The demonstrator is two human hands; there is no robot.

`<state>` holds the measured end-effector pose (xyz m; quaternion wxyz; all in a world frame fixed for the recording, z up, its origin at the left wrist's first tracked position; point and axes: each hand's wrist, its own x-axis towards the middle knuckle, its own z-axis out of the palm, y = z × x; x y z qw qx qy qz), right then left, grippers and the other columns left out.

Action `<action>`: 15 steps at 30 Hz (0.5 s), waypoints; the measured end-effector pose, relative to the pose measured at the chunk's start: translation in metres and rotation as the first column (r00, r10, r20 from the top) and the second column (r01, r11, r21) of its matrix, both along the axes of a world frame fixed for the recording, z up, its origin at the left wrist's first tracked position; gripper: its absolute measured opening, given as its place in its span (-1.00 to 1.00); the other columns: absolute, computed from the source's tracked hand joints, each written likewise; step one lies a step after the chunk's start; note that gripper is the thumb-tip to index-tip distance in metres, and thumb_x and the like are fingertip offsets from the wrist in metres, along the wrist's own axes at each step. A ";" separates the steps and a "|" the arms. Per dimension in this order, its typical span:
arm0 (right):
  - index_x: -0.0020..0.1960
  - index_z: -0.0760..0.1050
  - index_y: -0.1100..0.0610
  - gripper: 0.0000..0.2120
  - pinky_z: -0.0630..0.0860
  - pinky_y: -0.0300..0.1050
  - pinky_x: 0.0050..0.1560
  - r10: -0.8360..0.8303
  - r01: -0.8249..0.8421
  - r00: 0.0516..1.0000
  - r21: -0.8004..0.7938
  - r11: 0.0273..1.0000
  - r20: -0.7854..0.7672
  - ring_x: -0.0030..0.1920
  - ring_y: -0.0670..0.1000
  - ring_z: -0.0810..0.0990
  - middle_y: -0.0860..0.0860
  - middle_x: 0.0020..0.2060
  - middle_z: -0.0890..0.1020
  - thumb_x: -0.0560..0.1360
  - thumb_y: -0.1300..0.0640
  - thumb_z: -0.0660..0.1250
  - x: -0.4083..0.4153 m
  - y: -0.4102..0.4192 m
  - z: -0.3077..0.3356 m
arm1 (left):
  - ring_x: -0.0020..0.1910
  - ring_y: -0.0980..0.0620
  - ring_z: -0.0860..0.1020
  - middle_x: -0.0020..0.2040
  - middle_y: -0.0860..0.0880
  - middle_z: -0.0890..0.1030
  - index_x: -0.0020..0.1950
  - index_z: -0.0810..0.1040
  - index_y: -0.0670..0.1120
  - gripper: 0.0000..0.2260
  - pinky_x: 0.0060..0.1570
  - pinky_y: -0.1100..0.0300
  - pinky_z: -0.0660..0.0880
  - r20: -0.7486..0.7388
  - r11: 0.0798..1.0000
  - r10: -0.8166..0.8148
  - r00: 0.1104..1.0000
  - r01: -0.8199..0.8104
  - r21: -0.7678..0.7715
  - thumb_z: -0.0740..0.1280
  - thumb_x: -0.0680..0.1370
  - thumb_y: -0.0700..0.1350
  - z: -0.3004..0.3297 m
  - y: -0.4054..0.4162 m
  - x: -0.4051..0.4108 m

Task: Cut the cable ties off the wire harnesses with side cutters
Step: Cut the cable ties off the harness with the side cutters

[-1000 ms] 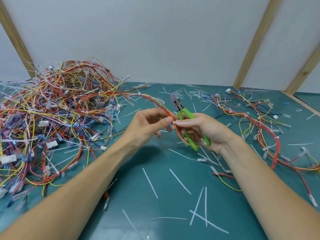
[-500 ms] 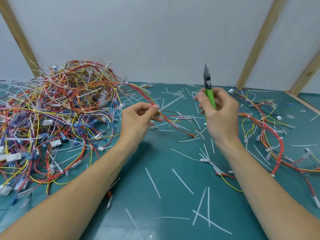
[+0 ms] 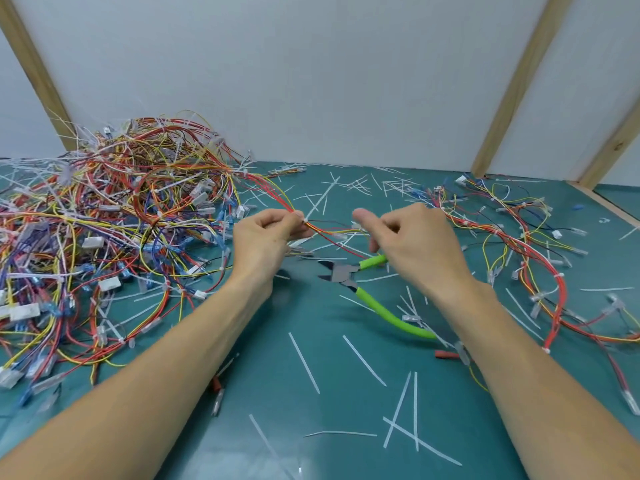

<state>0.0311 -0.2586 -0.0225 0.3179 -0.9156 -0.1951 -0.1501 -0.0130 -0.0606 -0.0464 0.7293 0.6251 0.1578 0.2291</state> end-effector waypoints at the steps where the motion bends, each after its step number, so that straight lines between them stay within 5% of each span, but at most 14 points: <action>1: -0.42 0.61 0.06 -0.36 0.30 -0.10 -0.32 -0.002 0.003 1.000 0.017 1.000 -0.031 -0.47 -0.07 0.45 -0.07 -0.65 0.43 0.54 -0.41 0.20 0.002 -0.004 0.002 | -0.31 0.11 0.70 -0.35 0.00 0.69 -0.18 0.62 -0.16 -0.89 -0.40 0.44 0.45 0.008 0.999 0.026 1.000 -0.026 0.020 0.43 0.55 -0.22 0.002 0.003 0.000; 6: -0.36 0.61 0.08 -0.38 0.46 -0.09 -0.26 0.087 -0.024 0.937 0.186 0.982 -0.340 -0.43 -0.04 0.54 0.03 -0.48 0.61 0.56 -0.40 0.21 0.005 -0.004 -0.002 | -0.22 0.09 0.72 -0.32 0.05 0.69 -0.20 0.61 -0.06 -0.87 -0.36 0.28 0.39 -0.059 0.999 -0.009 0.998 0.011 0.033 0.43 0.55 -0.15 0.000 0.004 0.000; 10: -0.24 0.63 0.05 -0.33 0.17 -0.27 -0.52 0.335 -0.059 0.763 0.456 0.888 -0.553 -0.53 -0.11 0.26 -0.10 -0.43 0.46 0.36 -0.56 0.23 -0.001 0.005 0.005 | -0.18 0.08 0.73 -0.27 0.02 0.71 -0.18 0.62 -0.07 -0.89 -0.36 0.31 0.44 -0.066 1.000 -0.008 0.998 0.007 -0.019 0.43 0.56 -0.14 -0.003 0.005 0.003; 15: 0.06 0.54 0.10 -0.13 0.11 -0.31 -0.51 0.743 -0.027 0.423 0.812 0.583 -0.519 -0.38 -0.08 0.12 -0.07 -0.29 0.36 0.11 -0.60 0.45 -0.003 0.002 0.006 | -0.17 0.08 0.73 -0.25 0.02 0.73 -0.18 0.61 -0.06 -0.89 -0.32 0.28 0.47 -0.082 0.998 0.001 0.997 -0.006 -0.059 0.42 0.56 -0.16 -0.003 0.008 0.002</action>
